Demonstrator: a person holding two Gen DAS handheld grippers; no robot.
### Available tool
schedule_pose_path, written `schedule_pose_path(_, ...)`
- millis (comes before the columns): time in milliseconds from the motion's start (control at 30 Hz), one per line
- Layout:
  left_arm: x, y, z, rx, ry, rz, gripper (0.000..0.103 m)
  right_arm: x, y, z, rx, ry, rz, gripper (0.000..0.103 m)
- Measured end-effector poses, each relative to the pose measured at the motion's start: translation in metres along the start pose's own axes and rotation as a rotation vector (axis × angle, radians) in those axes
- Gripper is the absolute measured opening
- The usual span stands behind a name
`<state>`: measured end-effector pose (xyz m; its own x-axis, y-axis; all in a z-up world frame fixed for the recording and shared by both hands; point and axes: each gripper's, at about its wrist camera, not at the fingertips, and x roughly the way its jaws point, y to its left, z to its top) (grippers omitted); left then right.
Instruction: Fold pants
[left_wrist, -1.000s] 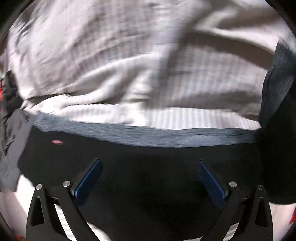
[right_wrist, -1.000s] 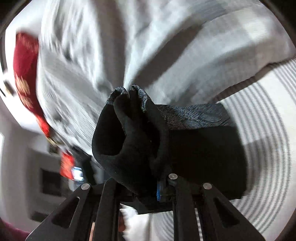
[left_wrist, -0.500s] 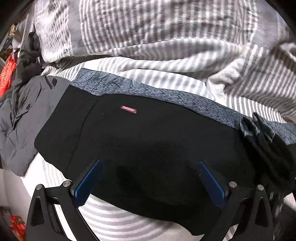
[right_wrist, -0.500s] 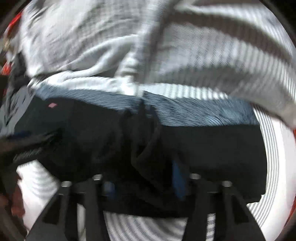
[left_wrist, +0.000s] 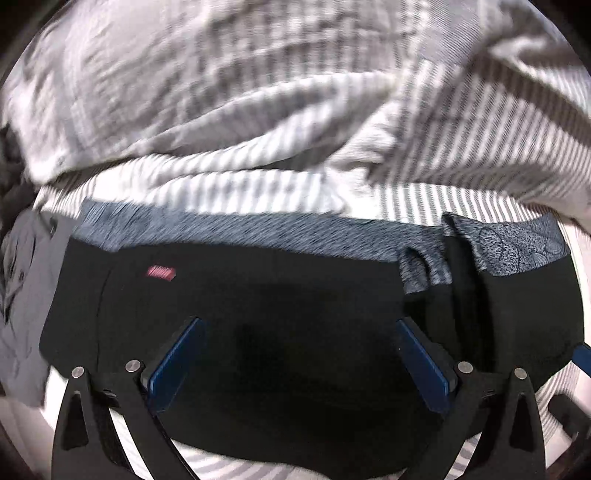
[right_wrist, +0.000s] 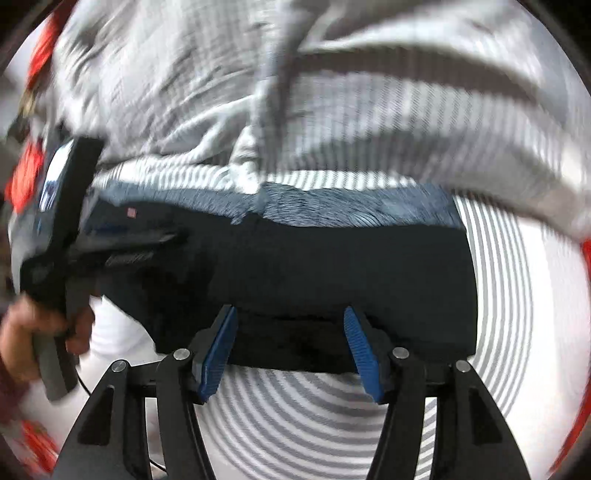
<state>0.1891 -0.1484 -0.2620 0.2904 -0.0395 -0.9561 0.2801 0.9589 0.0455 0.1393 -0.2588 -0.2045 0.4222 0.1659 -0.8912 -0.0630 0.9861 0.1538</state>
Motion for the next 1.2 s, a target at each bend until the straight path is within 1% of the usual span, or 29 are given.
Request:
schedule_pose_path(100,0.012,-0.011,0.012,0.047,0.01,-0.026,0.103,0.007,0.026,-0.005,-0.174,-0.02,-0.041,0.064)
schedule_pose_path(133,0.016,-0.014,0.015,0.058,0.016,-0.039,0.103,0.01,0.032,-0.007,-0.211,-0.026,-0.058,0.064)
schedule_pose_path(233,0.028,-0.023,0.024,0.082,0.034,-0.071,0.103,0.019,0.042,-0.01,-0.278,-0.051,-0.087,0.064)
schedule_pose_path(300,0.038,-0.028,0.026,0.09,0.048,-0.05,0.103,0.028,0.048,-0.009,-0.322,-0.063,-0.105,0.064)
schedule_pose_path(367,0.048,-0.03,0.027,0.089,0.061,-0.049,0.099,0.04,0.051,-0.008,-0.346,-0.055,-0.129,0.064)
schedule_pose_path(400,0.051,-0.031,0.028,0.088,0.064,-0.051,0.092,0.047,0.05,-0.007,-0.346,-0.048,-0.137,0.063)
schedule_pose_path(433,0.052,-0.031,0.029,0.089,0.062,-0.044,0.089,0.05,0.048,-0.007,-0.335,-0.041,-0.134,0.057)
schedule_pose_path(467,0.052,-0.032,0.029,0.091,0.054,-0.045,0.083,0.053,0.045,-0.005,-0.313,-0.028,-0.116,0.041)
schedule_pose_path(500,0.051,-0.033,0.029,0.095,0.047,-0.047,0.069,0.056,0.041,-0.002,-0.281,-0.009,-0.087,0.029)
schedule_pose_path(533,0.05,-0.034,0.03,0.103,0.046,-0.032,0.059,0.056,0.039,-0.001,-0.261,0.001,-0.078,0.009)
schedule_pose_path(567,0.049,-0.035,0.031,0.104,0.043,-0.028,0.053,0.056,0.038,0.001,-0.244,0.002,-0.081,0.002)
schedule_pose_path(600,0.047,-0.034,0.033,0.099,0.042,-0.039,0.038,0.051,0.034,0.004,-0.22,-0.005,-0.069,0.0)
schedule_pose_path(633,0.045,-0.033,0.035,0.088,0.047,-0.059,0.03,0.047,0.032,0.006,-0.204,-0.01,-0.059,0.0)
schedule_pose_path(667,0.043,-0.031,0.037,0.073,0.056,-0.086,0.03,0.042,0.031,0.006,-0.198,-0.015,-0.053,0.0)
schedule_pose_path(700,0.042,-0.03,0.039,0.063,0.058,-0.091,0.03,0.036,0.031,0.007,-0.2,-0.019,-0.042,0.0)
schedule_pose_path(767,0.039,-0.029,0.041,0.058,0.057,-0.074,0.03,0.024,0.032,0.003,-0.219,-0.023,-0.021,0.0)
schedule_pose_path(833,0.034,-0.027,0.042,0.052,0.048,-0.082,0.03,0.019,0.035,-0.004,-0.24,-0.006,-0.004,0.0)
schedule_pose_path(900,0.029,-0.026,0.042,0.061,0.047,-0.114,0.03,0.015,0.038,-0.013,-0.267,-0.001,-0.018,0.0)
schedule_pose_path(967,0.025,-0.028,0.042,0.087,0.05,-0.152,0.031,0.013,0.043,-0.019,-0.32,-0.03,-0.077,0.001)
schedule_pose_path(1000,0.024,-0.027,0.042,0.101,0.052,-0.169,0.041,0.012,0.047,-0.023,-0.358,-0.054,-0.13,0.003)
schedule_pose_path(1033,0.021,-0.026,0.041,0.115,0.052,-0.182,0.068,0.014,0.05,-0.024,-0.395,-0.064,-0.17,0.012)
schedule_pose_path(1067,0.016,-0.024,0.04,0.118,0.033,-0.182,0.075,0.016,0.054,-0.027,-0.428,-0.07,-0.205,0.029)
schedule_pose_path(1100,0.012,-0.024,0.039,0.119,0.005,-0.186,0.075,0.017,0.056,-0.028,-0.45,-0.079,-0.223,0.036)
schedule_pose_path(1133,0.008,-0.023,0.04,0.121,-0.001,-0.195,0.075,0.017,0.057,-0.028,-0.46,-0.092,-0.231,0.042)
schedule_pose_path(1200,0.004,-0.019,0.039,0.107,0.01,-0.2,0.075,0.019,0.06,-0.027,-0.47,-0.109,-0.244,0.042)
